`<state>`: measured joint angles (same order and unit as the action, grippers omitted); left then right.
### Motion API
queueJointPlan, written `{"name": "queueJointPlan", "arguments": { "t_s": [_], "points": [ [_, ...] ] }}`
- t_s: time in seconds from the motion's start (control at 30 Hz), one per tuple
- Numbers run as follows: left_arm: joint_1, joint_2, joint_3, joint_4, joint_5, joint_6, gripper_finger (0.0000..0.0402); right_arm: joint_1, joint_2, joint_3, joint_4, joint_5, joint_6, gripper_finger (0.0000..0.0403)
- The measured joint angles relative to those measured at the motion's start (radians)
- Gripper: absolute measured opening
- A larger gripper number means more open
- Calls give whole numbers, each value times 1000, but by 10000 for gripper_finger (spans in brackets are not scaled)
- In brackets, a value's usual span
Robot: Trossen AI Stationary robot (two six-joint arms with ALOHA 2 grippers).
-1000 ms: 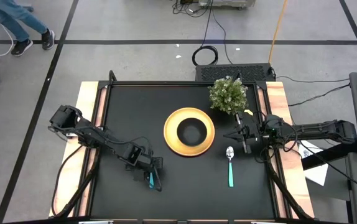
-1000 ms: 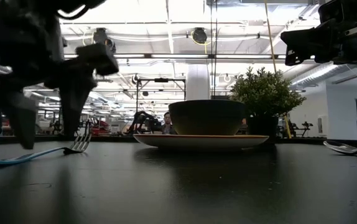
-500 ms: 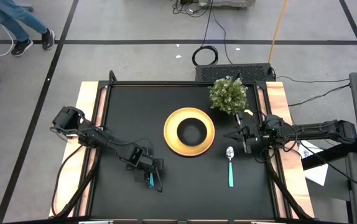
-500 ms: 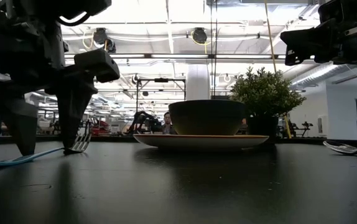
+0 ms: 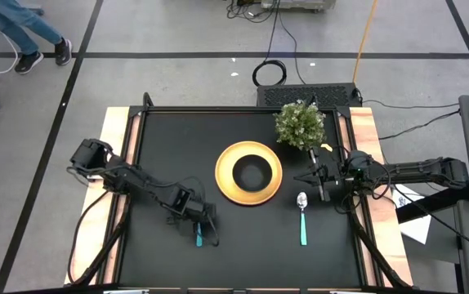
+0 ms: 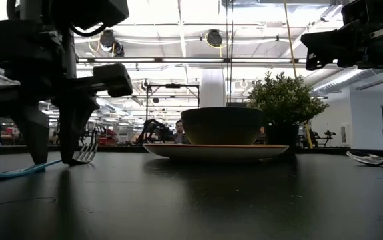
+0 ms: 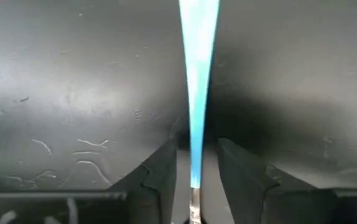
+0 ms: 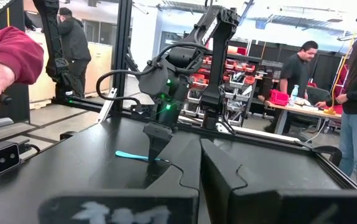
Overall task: Set table place
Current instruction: Put the blue fork on the yellow plate to the left of the black bowl
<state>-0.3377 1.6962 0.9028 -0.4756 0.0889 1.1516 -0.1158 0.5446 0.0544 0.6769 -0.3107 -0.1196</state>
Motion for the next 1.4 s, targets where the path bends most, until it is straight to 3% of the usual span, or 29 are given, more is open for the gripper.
{"name": "queueJointPlan", "arguments": {
  "t_s": [0.5,0.9,1.07,1.4],
  "points": [
    [12,1,0,4,9,-9,106,0,0,0,0,0,0,0],
    [12,1,0,9,13,-10,10,0,0,0,0,0,0,0],
    [12,2,0,14,12,-10,25,0,0,0,0,0,1,0],
    [7,2,0,21,-58,20,8,0,0,0,0,0,2,0]
  ]
}}
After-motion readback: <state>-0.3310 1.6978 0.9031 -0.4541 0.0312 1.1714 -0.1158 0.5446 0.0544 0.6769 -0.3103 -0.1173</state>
